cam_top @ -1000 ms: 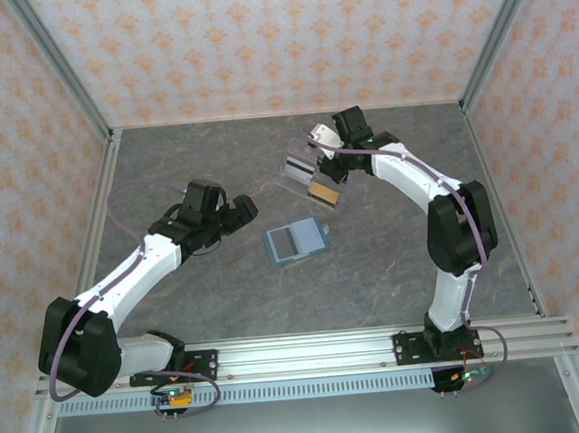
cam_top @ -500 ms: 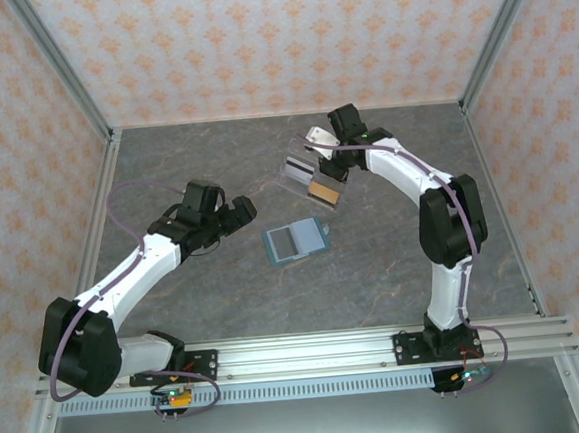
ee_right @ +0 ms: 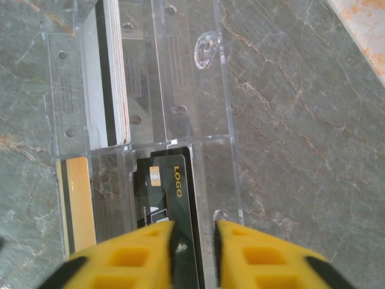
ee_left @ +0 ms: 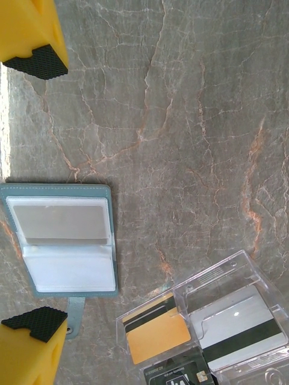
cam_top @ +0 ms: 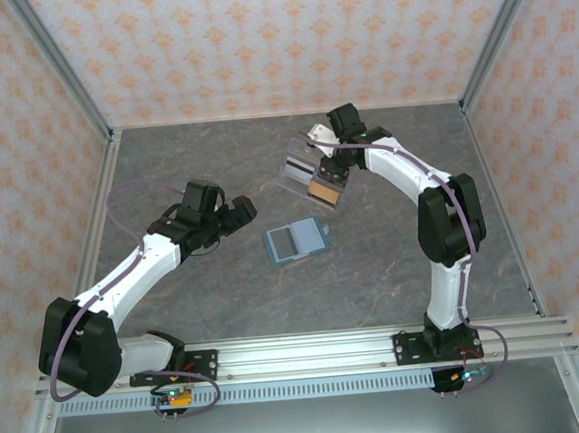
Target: Take the credit cards out of the card holder
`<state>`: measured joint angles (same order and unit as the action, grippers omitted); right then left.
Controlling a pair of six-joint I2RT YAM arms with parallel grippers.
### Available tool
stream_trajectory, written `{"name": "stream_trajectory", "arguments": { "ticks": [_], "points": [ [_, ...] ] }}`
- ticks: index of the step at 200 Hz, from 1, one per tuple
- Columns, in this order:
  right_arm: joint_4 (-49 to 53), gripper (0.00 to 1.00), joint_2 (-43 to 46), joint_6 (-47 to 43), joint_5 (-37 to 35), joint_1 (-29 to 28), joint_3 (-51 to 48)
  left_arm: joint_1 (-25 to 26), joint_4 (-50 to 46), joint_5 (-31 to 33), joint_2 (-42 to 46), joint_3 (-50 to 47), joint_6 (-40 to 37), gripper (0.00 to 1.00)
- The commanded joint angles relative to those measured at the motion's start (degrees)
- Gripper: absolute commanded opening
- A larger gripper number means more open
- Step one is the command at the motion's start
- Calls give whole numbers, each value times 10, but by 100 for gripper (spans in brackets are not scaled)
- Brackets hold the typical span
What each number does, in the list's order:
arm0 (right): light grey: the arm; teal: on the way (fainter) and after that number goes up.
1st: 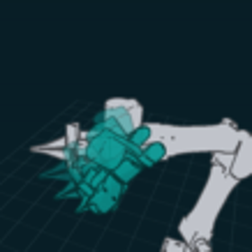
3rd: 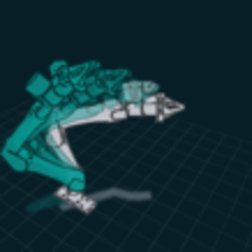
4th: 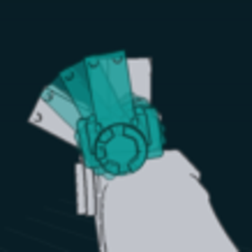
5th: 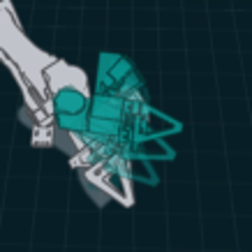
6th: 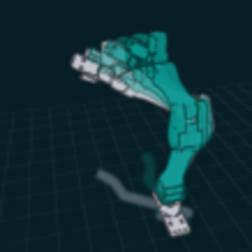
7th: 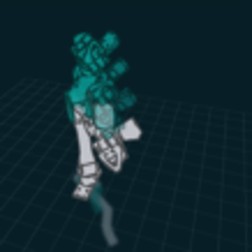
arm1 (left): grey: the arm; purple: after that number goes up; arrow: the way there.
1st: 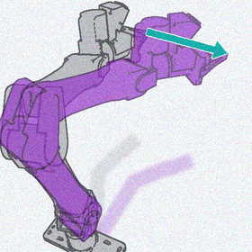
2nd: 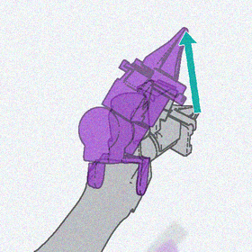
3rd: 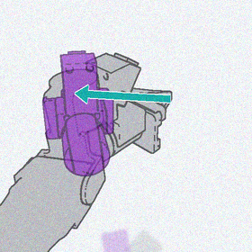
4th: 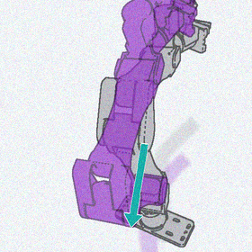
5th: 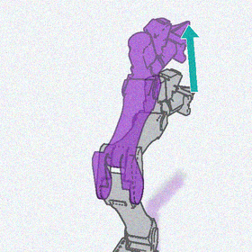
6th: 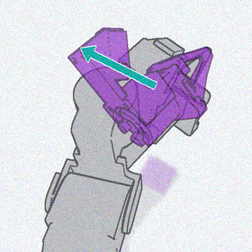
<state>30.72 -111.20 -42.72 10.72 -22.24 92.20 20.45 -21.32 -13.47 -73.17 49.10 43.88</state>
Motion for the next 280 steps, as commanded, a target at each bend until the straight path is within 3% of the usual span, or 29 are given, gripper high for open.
{"name": "stream_trajectory", "arguments": {
  "ticks": [1, 32, 57, 102, 141, 191, 239, 280],
  "points": [
    [12, 35, 51, 79, 26, -1, -1, -6, 0, 0, -2, -6, 6, 100],
    [-21, 46, 117, 238, 49, -6, -57, -6, -1, 2, -5, -9, 9, 100],
    [-36, 59, 168, 391, 20, -26, -111, -6, -7, 7, -4, -11, 8, 100],
    [5, 62, 187, 550, -38, -117, -161, -6, -21, 28, -1, -14, 11, 100],
    [10, 61, 151, 576, -43, -204, -191, -6, -39, 84, 14, -25, 31, 100],
    [45, 54, 48, 579, -70, -267, -165, -7, -55, 113, 25, -31, 45, 100],
    [67, 51, -3, 583, -133, -280, -142, -7, -53, 104, 22, -34, 48, 100],
    [63, 51, -16, 587, -142, -279, -138, -7, -38, 71, 13, -34, 44, 100]
  ]
}}
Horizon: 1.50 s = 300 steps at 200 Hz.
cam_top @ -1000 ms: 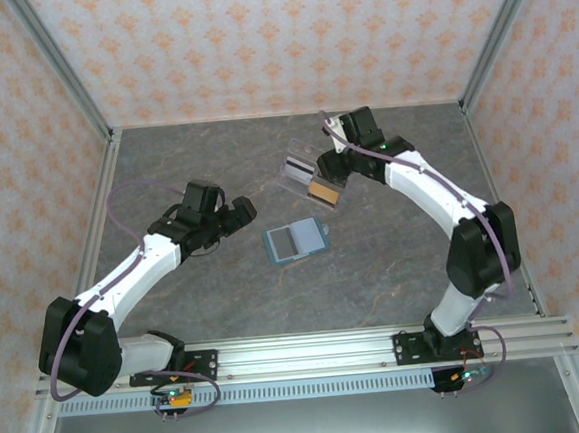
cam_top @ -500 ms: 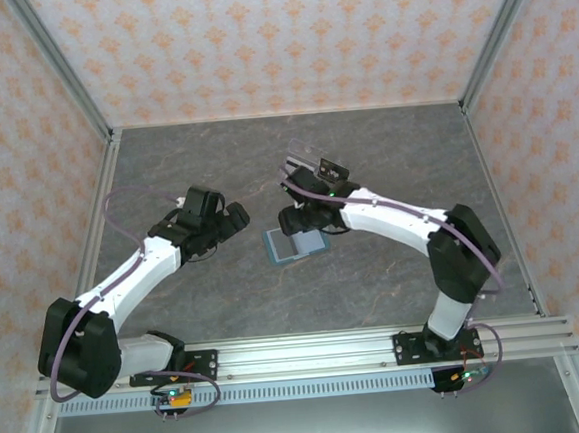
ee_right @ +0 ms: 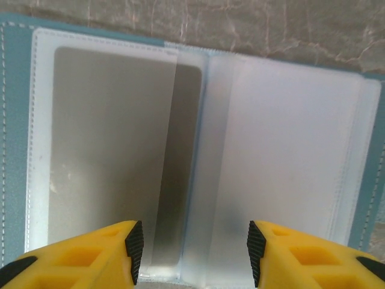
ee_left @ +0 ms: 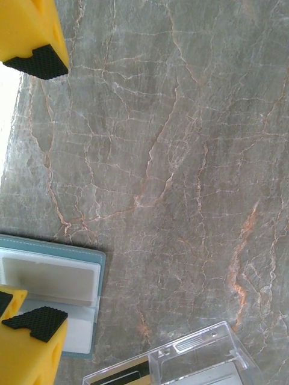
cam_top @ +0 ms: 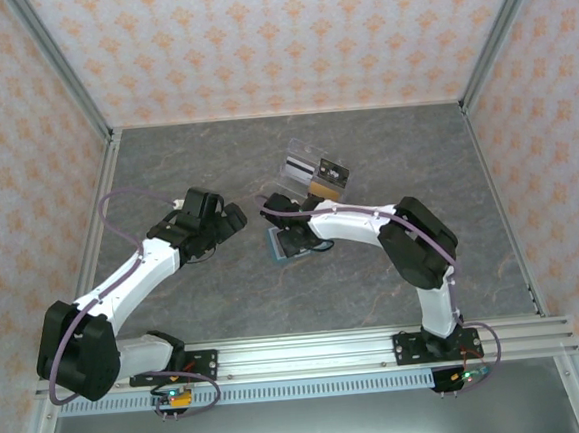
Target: Take the credit cards out of the card holder
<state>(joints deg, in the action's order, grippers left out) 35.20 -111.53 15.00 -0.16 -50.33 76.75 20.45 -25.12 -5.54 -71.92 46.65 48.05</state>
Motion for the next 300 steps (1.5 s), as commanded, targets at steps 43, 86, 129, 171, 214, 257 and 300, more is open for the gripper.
{"name": "stream_trajectory", "arguments": {
  "ticks": [43, 86, 129, 171, 214, 257, 300],
  "points": [
    [5, 52, -23, 14, -8, 8, 3, -7, 33, -73, -24, -15, -4, 99],
    [-17, 51, -17, 24, 37, 28, -35, 4, 86, -147, -60, -22, -4, 84],
    [-29, 43, -20, 28, 44, 38, -63, 32, 146, -192, -104, -22, 9, 59],
    [-33, 40, -20, 30, 40, 40, -68, 54, 195, -220, -155, -9, 24, 47],
    [-41, 35, -17, 38, 43, 43, -78, 64, 219, -240, -199, 10, 32, 34],
    [-48, 34, -12, 43, 47, 44, -86, 65, 217, -245, -216, 17, 30, 31],
    [-49, 33, -11, 45, 48, 44, -89, 66, 212, -245, -233, 30, 29, 31]
  ]
}}
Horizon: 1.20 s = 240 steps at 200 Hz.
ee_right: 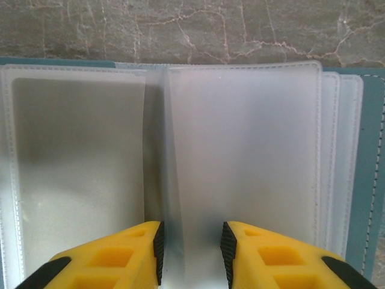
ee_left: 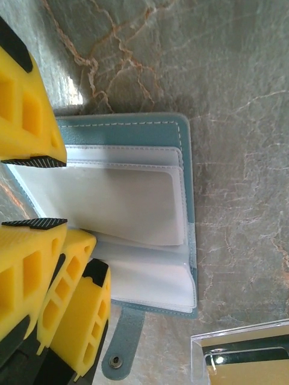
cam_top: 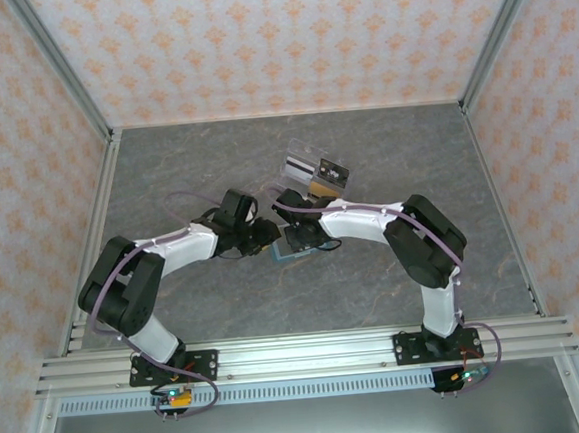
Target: Take the credit cards out of the card holder
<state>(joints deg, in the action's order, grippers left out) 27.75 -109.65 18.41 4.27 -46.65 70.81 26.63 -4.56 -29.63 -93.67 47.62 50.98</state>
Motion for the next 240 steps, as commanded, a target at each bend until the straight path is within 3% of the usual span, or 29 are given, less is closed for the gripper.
{"name": "stream_trajectory", "arguments": {
  "ticks": [1, 240],
  "points": [
    [26, 33, -29, 10, 4, 8, -30, 4, 6, -4, -16, 21, -1, 31],
    [19, 32, -25, 17, 6, 11, -39, 10, -54, 10, -64, 60, -21, 40]
  ]
}}
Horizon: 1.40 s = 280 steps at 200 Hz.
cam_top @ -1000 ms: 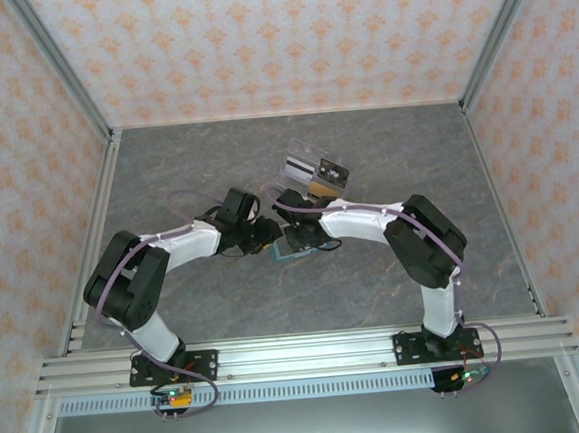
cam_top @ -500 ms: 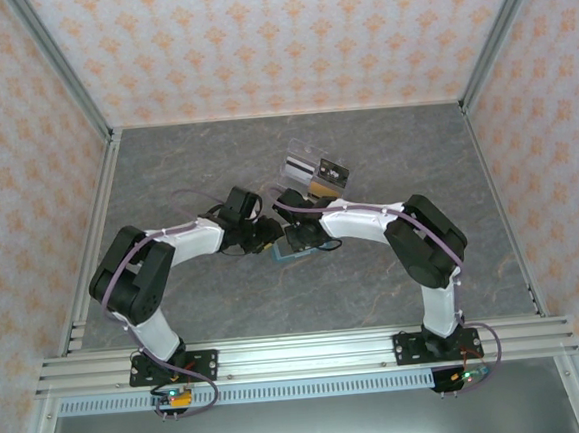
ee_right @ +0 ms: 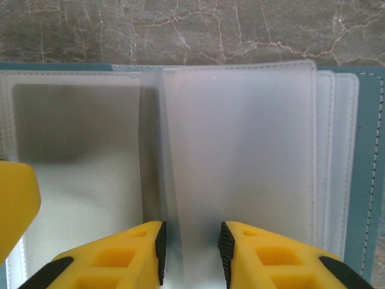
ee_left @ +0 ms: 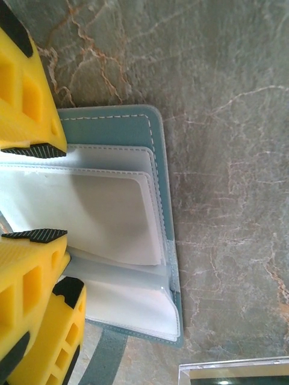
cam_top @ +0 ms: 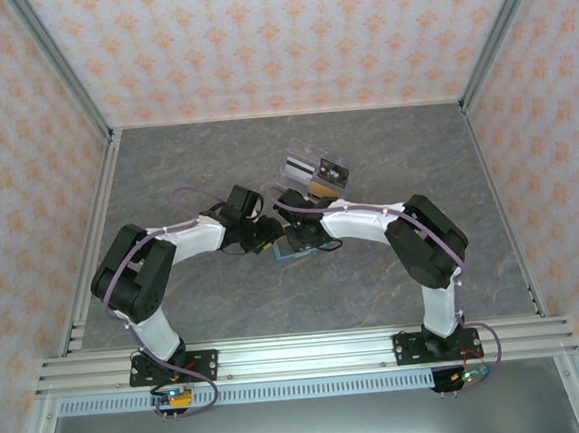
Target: Take the credit cards out of the card holder
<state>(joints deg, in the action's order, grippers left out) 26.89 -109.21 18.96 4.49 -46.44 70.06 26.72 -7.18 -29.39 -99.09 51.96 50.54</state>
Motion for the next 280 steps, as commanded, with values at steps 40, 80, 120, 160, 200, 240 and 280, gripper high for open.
{"name": "stream_trajectory", "arguments": {
  "ticks": [40, 80, 120, 160, 200, 240, 280],
  "points": [
    [26, 32, -29, 13, 7, 10, -32, 12, 6, -19, -24, 18, -11, 37],
    [21, 32, -22, 15, 17, 12, -37, 12, 17, -25, -17, 15, -14, 34],
    [13, 32, -6, 17, 28, 17, -43, 12, 17, -20, -1, 10, -24, 25],
    [-3, 33, 36, 25, 43, 23, -60, 11, -4, -5, 16, 8, -40, 9],
    [-45, 42, 113, 39, 65, 25, -93, 8, -80, 35, 51, 8, -77, 3],
    [-72, 51, 180, 50, 55, 29, -123, 3, -62, 5, 66, -5, -60, 5],
    [-80, 52, 225, 57, 27, 37, -143, 3, 27, -56, 52, -7, -7, 33]
  ]
}}
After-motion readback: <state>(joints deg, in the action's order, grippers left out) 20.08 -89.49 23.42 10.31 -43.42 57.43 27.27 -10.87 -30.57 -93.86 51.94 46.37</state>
